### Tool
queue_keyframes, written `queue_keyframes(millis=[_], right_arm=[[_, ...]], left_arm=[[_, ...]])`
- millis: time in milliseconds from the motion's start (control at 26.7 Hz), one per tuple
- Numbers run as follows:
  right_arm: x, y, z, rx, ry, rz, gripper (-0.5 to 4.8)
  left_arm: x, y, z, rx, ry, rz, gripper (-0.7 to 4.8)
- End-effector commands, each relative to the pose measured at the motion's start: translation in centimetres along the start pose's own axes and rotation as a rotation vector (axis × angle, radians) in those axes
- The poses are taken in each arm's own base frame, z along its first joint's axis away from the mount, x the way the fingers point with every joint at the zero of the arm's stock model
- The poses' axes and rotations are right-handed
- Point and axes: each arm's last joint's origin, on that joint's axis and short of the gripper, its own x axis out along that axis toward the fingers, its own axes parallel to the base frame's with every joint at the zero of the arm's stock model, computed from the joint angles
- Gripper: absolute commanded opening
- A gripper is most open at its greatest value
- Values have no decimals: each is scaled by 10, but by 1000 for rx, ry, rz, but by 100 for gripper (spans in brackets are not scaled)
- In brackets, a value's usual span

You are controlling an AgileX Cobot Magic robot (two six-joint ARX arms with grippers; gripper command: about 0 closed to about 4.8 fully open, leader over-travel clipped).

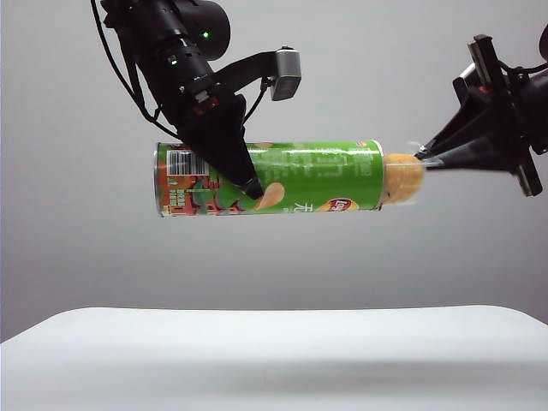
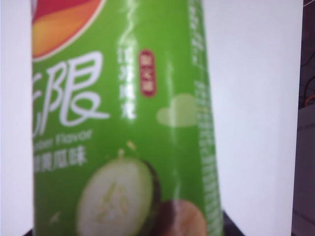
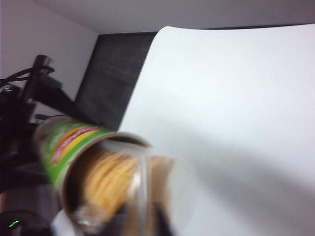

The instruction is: Pick up the green tub of chips from the desk, pull out the transparent container with the chips inside partially, and then place the chips back on the desk.

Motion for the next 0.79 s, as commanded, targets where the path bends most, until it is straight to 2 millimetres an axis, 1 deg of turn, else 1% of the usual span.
queue_keyframes(millis=[37, 75, 112, 150, 224, 299, 374, 411, 449, 486, 524, 561, 598, 636, 673, 711, 785], right_arm=[[-3, 1, 5, -39, -28, -9, 238], [-3, 2, 5, -40, -27, 0, 267], [-3, 3, 5, -43, -26, 11, 285], [-4, 4, 6, -54, -26, 40, 285], [-4, 6, 7, -58, -25, 75, 285], [-9, 9, 8, -70, -36, 88, 284], [-20, 14, 11, -106, -72, 66, 281], [-29, 23, 10, -177, -97, 7, 267], [-33, 27, 9, -210, -105, -32, 261], [-41, 38, 3, -284, -105, -140, 260], [-44, 43, 1, -319, -100, -188, 260], [-50, 53, -6, -367, -82, -280, 260], [-51, 58, -9, -380, -73, -297, 260], [-53, 68, -14, -405, -58, -285, 259], [-53, 71, -15, -406, -54, -281, 253], [-51, 76, -19, -409, -34, -267, 225], [-44, 81, -26, -396, 24, -247, 211]], left_arm=[[-2, -5, 2, 21, -20, -42, 325], [-2, -5, 1, 21, -18, -41, 308], [-2, -5, 1, 21, -14, -38, 286], [-2, -4, 1, 21, -1, -28, 277], [-2, -3, 0, 23, 18, -9, 277], [-2, -1, -1, 25, 80, 44, 277], [-3, 1, -4, 20, 98, 61, 278], [-3, 3, -7, 16, 98, 71, 278], [-3, 5, -9, 10, 94, 75, 278], [-2, 8, -12, 1, 91, 77, 278], [-2, 9, -15, -5, 92, 79, 278], [0, 12, -20, -20, 87, 74, 278], [1, 13, -23, -28, 79, 67, 278], [5, 15, -28, -38, 77, 60, 278], [6, 16, -31, -46, 68, 51, 278], [11, 19, -35, -70, 62, 28, 278], [19, 22, -40, -91, 59, 10, 278]])
